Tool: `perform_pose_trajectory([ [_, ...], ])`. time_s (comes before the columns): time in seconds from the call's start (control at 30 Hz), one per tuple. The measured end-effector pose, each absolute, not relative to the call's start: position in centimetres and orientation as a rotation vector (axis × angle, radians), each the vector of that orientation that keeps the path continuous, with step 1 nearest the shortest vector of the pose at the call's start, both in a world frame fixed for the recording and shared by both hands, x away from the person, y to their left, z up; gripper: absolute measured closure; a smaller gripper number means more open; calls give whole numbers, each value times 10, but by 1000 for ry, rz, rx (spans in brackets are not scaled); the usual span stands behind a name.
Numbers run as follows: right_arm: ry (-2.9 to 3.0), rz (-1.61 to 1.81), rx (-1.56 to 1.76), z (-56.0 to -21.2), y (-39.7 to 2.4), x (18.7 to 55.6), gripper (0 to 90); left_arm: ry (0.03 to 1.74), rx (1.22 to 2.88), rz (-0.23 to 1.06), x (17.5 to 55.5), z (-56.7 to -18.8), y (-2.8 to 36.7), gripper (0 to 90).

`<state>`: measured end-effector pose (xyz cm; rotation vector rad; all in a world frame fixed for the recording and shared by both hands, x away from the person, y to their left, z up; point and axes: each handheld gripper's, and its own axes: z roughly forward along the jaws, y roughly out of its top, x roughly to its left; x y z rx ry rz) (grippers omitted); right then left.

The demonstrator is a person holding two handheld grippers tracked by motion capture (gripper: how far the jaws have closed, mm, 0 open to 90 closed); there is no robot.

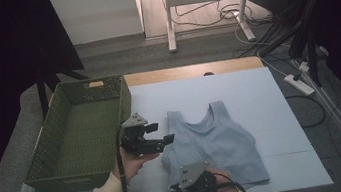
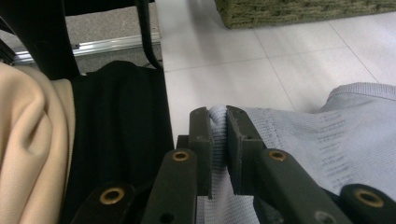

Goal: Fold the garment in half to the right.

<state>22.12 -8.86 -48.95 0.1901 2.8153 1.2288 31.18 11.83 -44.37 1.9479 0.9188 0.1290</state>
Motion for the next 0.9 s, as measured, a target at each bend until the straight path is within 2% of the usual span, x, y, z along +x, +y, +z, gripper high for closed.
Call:
perform_pose_trajectory([
  [0.53, 2828, 1250, 186, -491, -89, 222, 811, 944, 2018, 116, 327, -473, 110, 198],
  [0.9, 2835, 1239, 177, -491, -88, 222, 810, 970, 1997, 78, 337, -483, 110, 191],
])
